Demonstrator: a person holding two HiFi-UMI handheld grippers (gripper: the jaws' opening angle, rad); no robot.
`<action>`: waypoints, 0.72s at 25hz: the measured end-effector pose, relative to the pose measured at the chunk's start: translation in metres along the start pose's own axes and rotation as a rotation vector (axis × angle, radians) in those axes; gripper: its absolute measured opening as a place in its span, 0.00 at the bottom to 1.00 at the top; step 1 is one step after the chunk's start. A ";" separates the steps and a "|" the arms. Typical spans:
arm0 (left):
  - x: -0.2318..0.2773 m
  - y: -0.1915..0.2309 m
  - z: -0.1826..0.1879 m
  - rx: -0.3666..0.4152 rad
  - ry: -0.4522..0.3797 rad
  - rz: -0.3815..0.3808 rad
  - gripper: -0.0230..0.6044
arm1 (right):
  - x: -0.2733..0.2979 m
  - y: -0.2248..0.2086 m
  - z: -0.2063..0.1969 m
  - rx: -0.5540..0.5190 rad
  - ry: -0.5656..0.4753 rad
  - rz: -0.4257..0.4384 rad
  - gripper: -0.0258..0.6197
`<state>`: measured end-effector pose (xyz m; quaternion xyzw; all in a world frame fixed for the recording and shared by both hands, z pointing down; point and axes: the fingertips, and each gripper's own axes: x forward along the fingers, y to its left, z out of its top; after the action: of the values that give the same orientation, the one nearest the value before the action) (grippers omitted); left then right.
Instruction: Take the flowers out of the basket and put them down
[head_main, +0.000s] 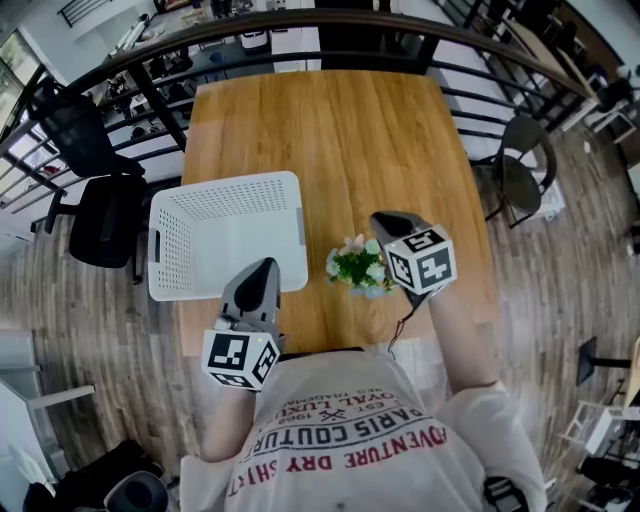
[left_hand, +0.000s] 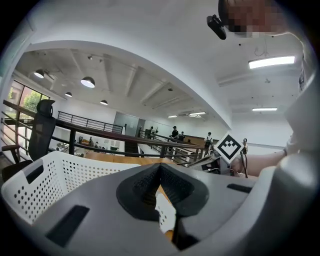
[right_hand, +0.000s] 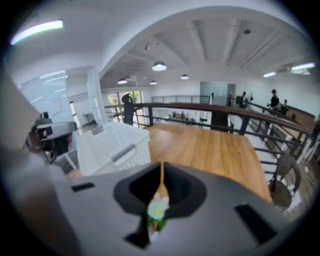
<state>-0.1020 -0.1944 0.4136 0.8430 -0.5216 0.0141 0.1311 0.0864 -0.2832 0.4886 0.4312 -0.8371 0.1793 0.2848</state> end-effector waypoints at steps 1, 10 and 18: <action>-0.003 0.003 0.004 0.009 -0.004 -0.002 0.08 | -0.005 0.010 0.010 -0.008 -0.051 -0.013 0.10; -0.028 0.038 0.030 0.100 -0.030 0.010 0.08 | -0.038 0.099 0.072 -0.066 -0.471 -0.014 0.10; -0.039 0.063 0.033 0.098 -0.043 0.031 0.08 | -0.042 0.148 0.083 -0.110 -0.638 0.030 0.09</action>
<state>-0.1794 -0.1942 0.3884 0.8403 -0.5359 0.0236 0.0779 -0.0424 -0.2191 0.3899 0.4373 -0.8989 -0.0063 0.0283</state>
